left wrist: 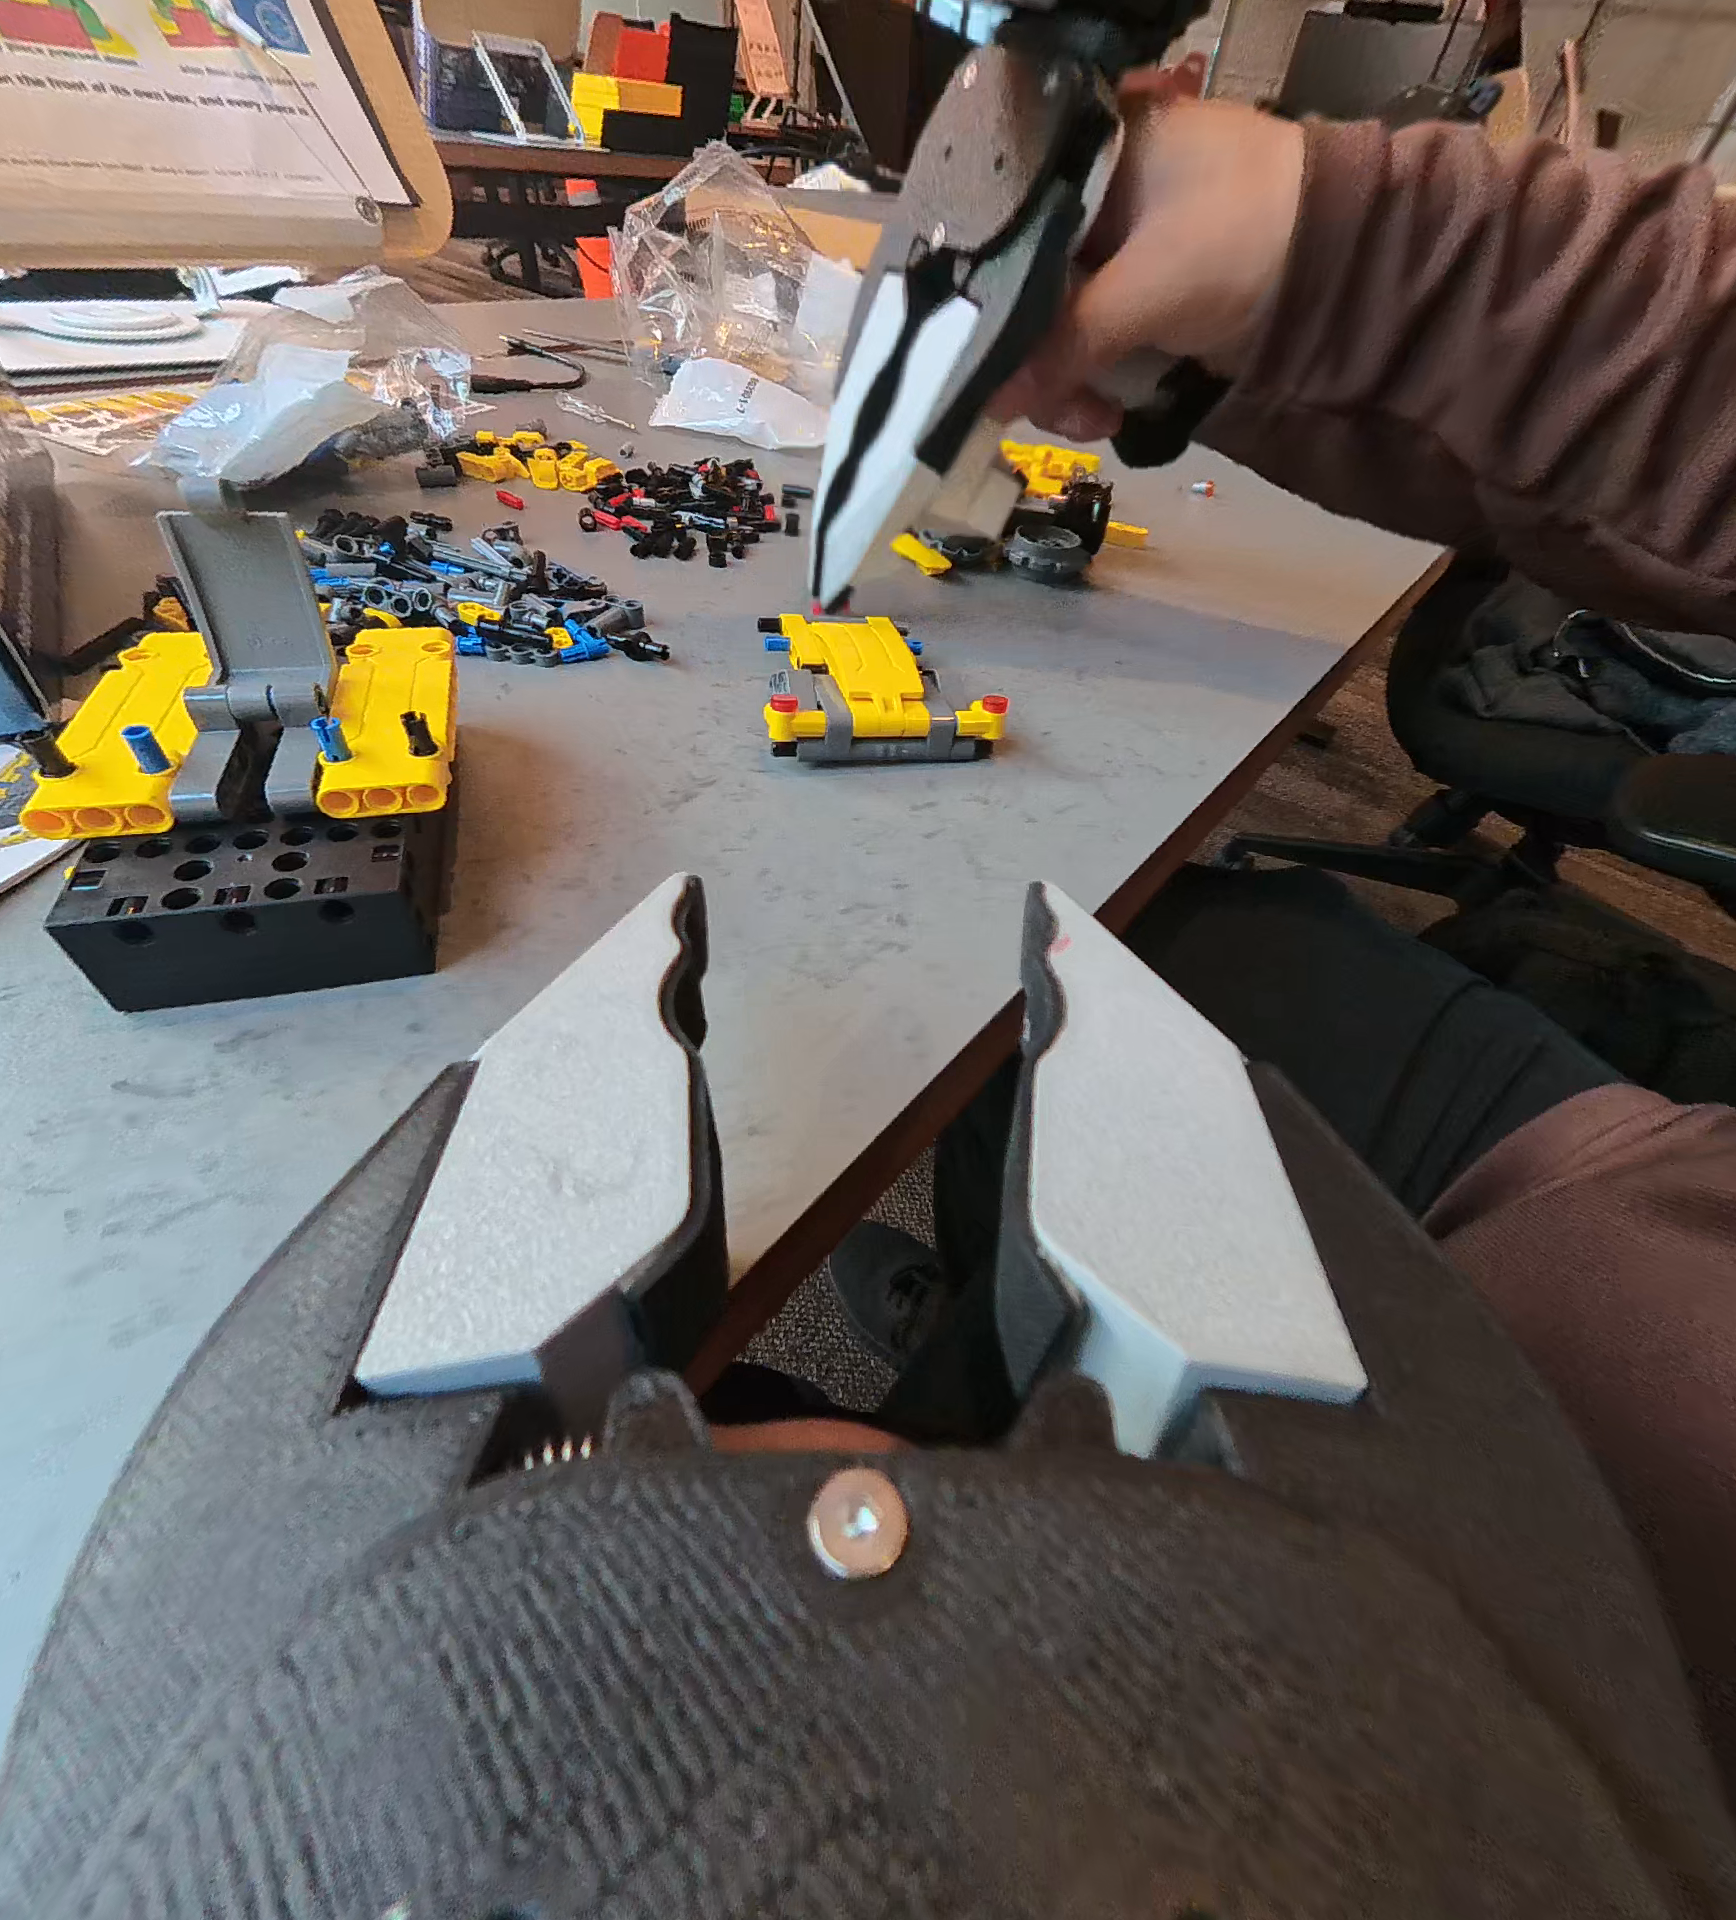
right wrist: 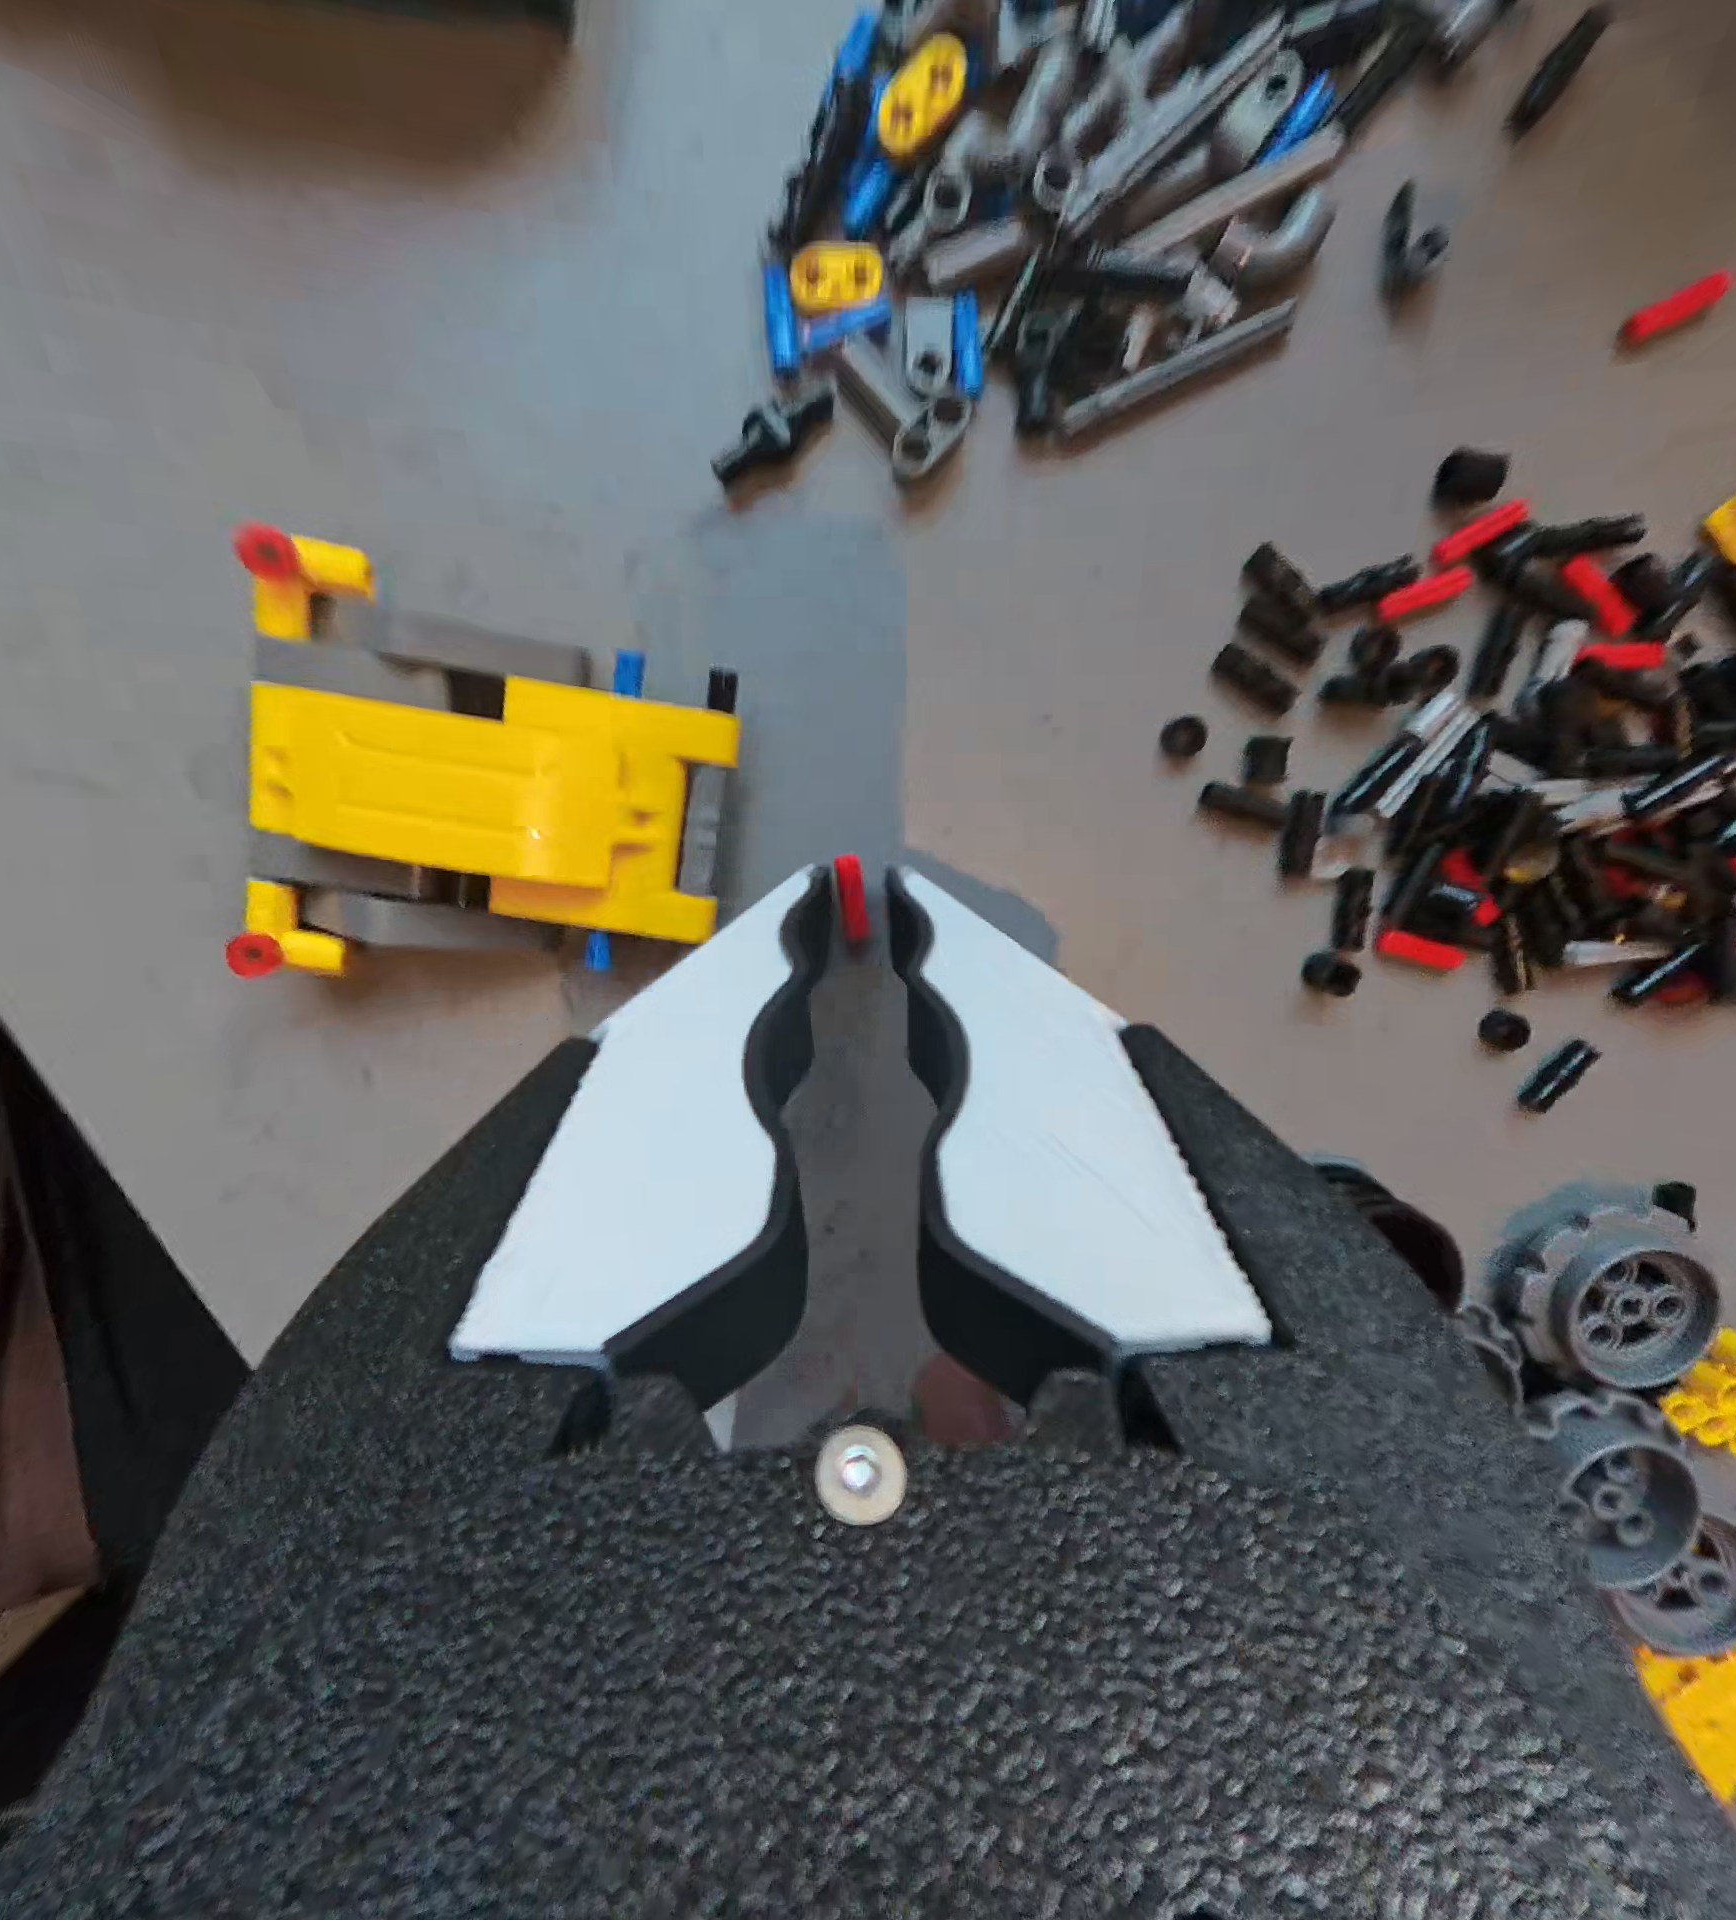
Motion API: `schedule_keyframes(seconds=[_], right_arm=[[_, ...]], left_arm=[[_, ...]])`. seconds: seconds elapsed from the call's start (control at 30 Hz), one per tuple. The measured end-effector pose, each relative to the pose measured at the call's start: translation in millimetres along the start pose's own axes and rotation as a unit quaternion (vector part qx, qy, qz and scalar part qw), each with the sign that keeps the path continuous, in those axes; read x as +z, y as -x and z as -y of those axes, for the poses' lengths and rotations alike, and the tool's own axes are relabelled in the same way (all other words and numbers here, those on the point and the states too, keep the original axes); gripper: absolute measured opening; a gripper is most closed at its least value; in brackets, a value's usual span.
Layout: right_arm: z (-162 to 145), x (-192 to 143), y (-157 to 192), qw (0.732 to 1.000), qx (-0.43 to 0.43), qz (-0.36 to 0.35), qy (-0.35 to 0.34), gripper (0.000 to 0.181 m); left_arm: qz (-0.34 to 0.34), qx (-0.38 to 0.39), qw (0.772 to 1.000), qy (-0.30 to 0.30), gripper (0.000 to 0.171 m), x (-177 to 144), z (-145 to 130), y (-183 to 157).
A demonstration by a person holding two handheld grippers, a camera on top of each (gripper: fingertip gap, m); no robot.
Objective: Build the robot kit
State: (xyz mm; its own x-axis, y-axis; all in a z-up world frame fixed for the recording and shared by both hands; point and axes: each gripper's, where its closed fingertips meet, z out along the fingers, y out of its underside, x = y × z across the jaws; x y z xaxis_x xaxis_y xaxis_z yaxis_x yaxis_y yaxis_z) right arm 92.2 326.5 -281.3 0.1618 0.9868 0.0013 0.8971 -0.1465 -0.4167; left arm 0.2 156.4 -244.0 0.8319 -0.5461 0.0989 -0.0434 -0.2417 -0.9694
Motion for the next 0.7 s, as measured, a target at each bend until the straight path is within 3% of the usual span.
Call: schedule_keyframes(seconds=[0.33,0.53,0.7], right_arm=[[13.2,-33.2,-9.9,0.995,0.019,-0.012,-0.095,0.019],[28.6,-41.3,-52.2,0.988,0.079,-0.084,-0.099,0.018],[53.2,-18.6,-89.4,0.982,0.139,-0.096,-0.083,0.011]], left_arm=[[-0.002,0.014,1.000,0.001,0.058,1.1,0.9,-3.8],[-0.004,0.013,1.000,0.002,0.058,2.3,-0.1,-5.1],[-0.005,0.020,1.000,0.003,0.058,3.0,0.1,-7.1]])
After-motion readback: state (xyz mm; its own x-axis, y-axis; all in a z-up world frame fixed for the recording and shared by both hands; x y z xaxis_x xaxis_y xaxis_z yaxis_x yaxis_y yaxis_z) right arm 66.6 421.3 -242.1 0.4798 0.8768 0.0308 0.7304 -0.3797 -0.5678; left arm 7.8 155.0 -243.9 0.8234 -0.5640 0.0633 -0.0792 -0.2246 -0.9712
